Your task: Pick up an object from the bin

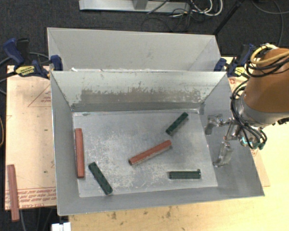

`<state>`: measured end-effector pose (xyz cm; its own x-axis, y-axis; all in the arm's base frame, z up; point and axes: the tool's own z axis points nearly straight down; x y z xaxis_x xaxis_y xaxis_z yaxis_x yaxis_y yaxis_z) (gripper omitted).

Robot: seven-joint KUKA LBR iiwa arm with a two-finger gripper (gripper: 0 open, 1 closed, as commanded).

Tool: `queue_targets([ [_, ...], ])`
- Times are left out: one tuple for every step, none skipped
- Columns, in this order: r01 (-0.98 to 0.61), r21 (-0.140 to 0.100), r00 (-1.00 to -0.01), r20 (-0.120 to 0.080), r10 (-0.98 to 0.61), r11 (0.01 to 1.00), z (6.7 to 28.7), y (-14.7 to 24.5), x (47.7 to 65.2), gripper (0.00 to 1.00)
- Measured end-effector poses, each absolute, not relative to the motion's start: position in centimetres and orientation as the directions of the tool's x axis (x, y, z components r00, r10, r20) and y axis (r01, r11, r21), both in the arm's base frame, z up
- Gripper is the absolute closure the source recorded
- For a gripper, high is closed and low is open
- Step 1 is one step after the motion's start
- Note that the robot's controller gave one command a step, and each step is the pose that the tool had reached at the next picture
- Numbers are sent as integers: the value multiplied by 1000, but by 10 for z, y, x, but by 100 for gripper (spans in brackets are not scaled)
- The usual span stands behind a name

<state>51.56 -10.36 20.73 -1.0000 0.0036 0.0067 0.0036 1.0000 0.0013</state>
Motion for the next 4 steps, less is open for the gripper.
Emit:
queue_targets([
  [119,3,-993,-1,119,993,67,-55,491,0],
  [153,4,-988,-4,153,988,101,-17,497,0],
  [195,0,-981,0,195,981,99,-38,488,0],
  [182,1,-983,-1,182,983,69,-20,492,0],
])
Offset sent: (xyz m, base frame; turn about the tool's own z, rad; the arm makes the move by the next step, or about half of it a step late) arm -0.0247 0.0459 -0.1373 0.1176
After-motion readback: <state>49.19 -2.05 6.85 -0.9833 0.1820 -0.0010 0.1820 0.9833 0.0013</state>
